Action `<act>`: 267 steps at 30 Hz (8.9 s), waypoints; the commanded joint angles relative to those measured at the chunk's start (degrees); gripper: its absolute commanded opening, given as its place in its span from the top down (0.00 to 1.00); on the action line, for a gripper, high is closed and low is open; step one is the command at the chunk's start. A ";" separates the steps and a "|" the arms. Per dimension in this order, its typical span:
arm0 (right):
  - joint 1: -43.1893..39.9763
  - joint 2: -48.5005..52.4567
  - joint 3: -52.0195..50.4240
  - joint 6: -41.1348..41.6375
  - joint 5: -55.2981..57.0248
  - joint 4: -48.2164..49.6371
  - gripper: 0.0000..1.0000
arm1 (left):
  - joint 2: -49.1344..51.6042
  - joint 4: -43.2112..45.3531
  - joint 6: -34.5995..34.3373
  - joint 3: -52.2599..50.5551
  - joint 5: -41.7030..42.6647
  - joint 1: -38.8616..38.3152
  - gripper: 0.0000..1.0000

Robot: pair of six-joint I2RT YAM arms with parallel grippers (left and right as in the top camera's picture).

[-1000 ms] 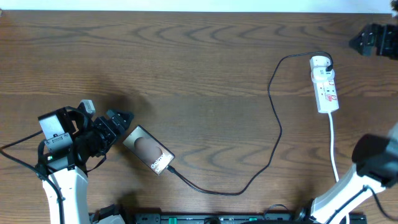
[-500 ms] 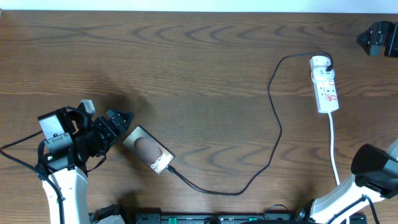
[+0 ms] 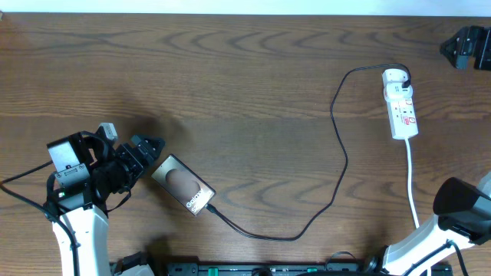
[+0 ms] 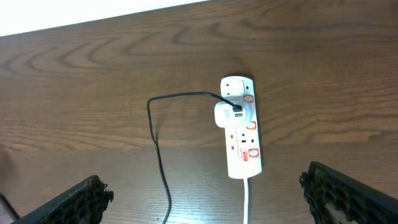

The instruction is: Plug charger to phone and switch on socket

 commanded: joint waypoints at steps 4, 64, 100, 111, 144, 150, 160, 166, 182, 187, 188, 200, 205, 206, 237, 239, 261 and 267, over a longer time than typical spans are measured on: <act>0.13 0.33 0.26 0.74 0.04 -0.13 0.01 | -0.26 -0.35 0.55 0.92 -1.84 0.20 0.08; 0.11 0.33 0.26 0.74 0.04 -0.13 0.01 | -58.97 32.46 26.18 -40.68 -30.88 -17.05 0.08; 2.12 -19.02 0.26 0.74 0.04 -0.11 0.01 | -58.97 32.46 26.21 -40.68 -30.91 -17.05 0.08; 2.12 -47.63 0.31 0.76 0.02 -0.22 0.01 | -58.97 32.46 26.18 -40.68 -30.88 -17.05 0.08; 11.04 -81.20 -83.84 -7.89 -20.83 49.94 0.01 | -58.97 32.46 26.18 -40.68 -30.91 -17.05 0.08; 15.19 -89.09 -98.88 -8.94 -19.23 53.64 0.01 | -58.97 32.46 26.18 -40.68 -30.91 -17.05 0.08; 19.28 -106.44 -119.67 -8.22 -18.38 57.22 0.01 | -58.97 32.46 26.21 -40.68 -30.88 -17.05 0.08; 19.52 -111.06 -126.73 -5.44 -16.65 59.84 0.01 | -58.97 32.46 26.18 -40.68 -30.88 -17.05 0.08; 27.28 -111.03 -134.99 22.82 16.33 62.71 0.01 | -58.97 32.46 26.18 -40.68 -30.88 -17.05 0.08; 27.30 -111.03 -135.10 23.69 19.80 62.95 0.01 | -58.97 32.46 26.18 -40.68 -30.88 -17.05 0.08; 27.30 -111.03 -135.10 23.67 20.15 62.93 0.01 | -58.97 32.46 26.18 -40.68 -30.88 -17.05 0.08; 27.39 -111.06 -139.71 26.69 25.59 84.15 0.01 | -58.97 32.46 26.18 -40.68 -30.88 -17.05 0.08; 28.59 -111.08 -142.51 26.93 27.04 88.37 0.01 | -58.97 32.46 26.21 -40.68 -30.88 -17.05 0.08; 28.59 -111.08 -142.51 27.10 26.99 86.25 0.01 | -58.97 32.46 26.18 -40.68 -30.88 -17.05 0.08; 28.59 -111.01 -142.49 24.04 25.29 86.36 0.01 | -58.97 32.46 26.18 -40.68 -30.91 -17.05 0.08; 28.59 -111.01 -142.49 24.04 25.31 86.36 0.01 | -58.97 32.46 26.21 -40.68 -30.88 -17.05 0.08; 28.59 -111.01 -142.49 24.04 25.29 86.36 0.01 | -59.17 32.48 26.21 -40.68 -30.93 -27.30 0.08; 28.59 -111.01 -142.49 24.04 25.31 86.36 0.01 | -59.04 32.48 26.21 -40.68 -30.93 -27.30 0.08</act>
